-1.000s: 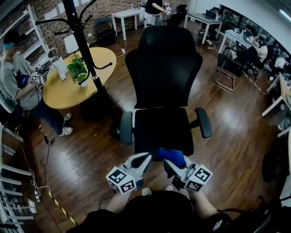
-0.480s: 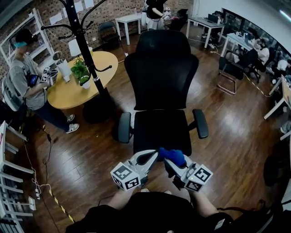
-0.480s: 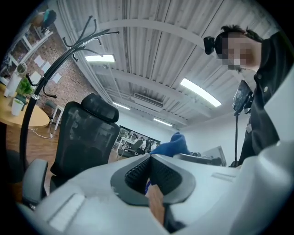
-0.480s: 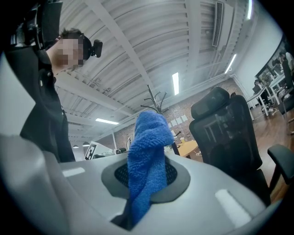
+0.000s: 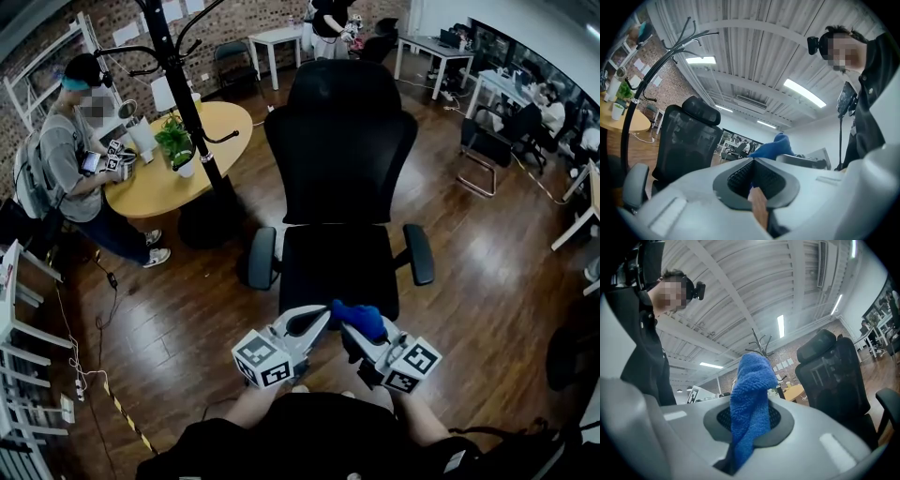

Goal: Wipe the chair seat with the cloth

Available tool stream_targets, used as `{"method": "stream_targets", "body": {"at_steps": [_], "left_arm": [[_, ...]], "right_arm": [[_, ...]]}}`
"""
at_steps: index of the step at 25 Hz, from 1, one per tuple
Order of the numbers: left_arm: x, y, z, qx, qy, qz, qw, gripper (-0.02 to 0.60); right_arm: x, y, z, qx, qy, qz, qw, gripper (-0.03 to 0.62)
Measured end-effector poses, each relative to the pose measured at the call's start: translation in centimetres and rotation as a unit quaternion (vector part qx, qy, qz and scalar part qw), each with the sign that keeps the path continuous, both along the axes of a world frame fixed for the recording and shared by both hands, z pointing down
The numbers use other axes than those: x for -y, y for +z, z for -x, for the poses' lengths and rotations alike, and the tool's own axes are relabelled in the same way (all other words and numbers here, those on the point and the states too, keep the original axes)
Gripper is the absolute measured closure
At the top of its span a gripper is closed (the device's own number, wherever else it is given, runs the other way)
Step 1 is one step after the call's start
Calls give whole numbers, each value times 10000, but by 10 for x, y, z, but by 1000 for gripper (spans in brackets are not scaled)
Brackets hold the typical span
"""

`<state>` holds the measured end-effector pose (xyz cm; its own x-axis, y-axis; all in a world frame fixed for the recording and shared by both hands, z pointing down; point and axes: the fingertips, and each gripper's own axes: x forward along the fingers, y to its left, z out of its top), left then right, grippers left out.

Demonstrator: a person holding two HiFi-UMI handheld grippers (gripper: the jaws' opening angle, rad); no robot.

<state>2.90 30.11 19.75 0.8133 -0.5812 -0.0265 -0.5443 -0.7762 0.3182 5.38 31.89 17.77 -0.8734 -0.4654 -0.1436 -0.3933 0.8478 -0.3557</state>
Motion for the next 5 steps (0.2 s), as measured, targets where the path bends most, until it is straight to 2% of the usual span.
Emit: {"method": "stream_targets", "body": {"at_steps": [5], "left_arm": [[1,2,-2,-16,-30,8,10000,589]], "right_arm": [[2,1,-4,9,19,-9,10000,556]]}}
